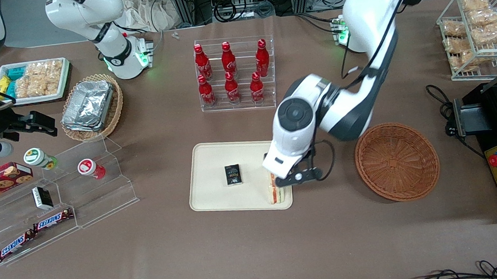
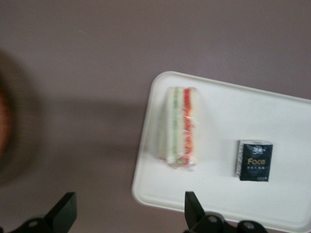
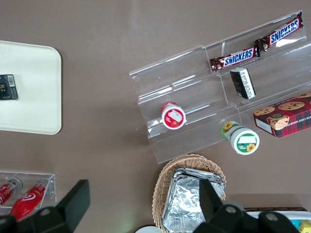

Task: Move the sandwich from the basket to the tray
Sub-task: 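Open the left gripper and raise it away from the tray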

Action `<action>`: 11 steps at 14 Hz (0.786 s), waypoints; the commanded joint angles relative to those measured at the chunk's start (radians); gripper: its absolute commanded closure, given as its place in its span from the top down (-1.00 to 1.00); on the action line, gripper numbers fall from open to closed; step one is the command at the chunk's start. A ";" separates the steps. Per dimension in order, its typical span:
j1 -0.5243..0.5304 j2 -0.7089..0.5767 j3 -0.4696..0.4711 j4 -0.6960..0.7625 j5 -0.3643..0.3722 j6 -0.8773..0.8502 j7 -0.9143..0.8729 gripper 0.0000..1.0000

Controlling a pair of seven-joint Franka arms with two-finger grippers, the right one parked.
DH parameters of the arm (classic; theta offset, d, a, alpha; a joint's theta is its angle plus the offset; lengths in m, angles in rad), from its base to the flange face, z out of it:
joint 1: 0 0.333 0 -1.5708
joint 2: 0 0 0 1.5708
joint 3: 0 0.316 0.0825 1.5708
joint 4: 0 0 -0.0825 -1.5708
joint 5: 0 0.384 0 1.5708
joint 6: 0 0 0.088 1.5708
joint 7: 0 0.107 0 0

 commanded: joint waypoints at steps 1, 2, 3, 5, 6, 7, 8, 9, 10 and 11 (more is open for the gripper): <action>0.097 -0.266 -0.001 -0.298 0.008 0.014 -0.013 1.00; 0.112 -0.336 -0.001 -0.365 0.005 0.008 0.003 1.00; 0.130 -0.398 -0.001 -0.427 0.002 0.005 0.025 1.00; 0.183 -0.514 -0.001 -0.535 -0.008 0.002 0.075 1.00; 0.212 -0.557 -0.001 -0.567 -0.011 -0.005 0.120 1.00; 0.244 -0.594 -0.001 -0.590 -0.012 -0.021 0.172 1.00; 0.284 -0.621 0.001 -0.595 -0.018 -0.053 0.233 1.00; 0.330 -0.641 0.001 -0.594 -0.058 -0.081 0.302 1.00; 0.383 -0.660 0.001 -0.594 -0.095 -0.089 0.378 1.00; 0.432 -0.666 0.001 -0.589 -0.109 -0.095 0.454 1.00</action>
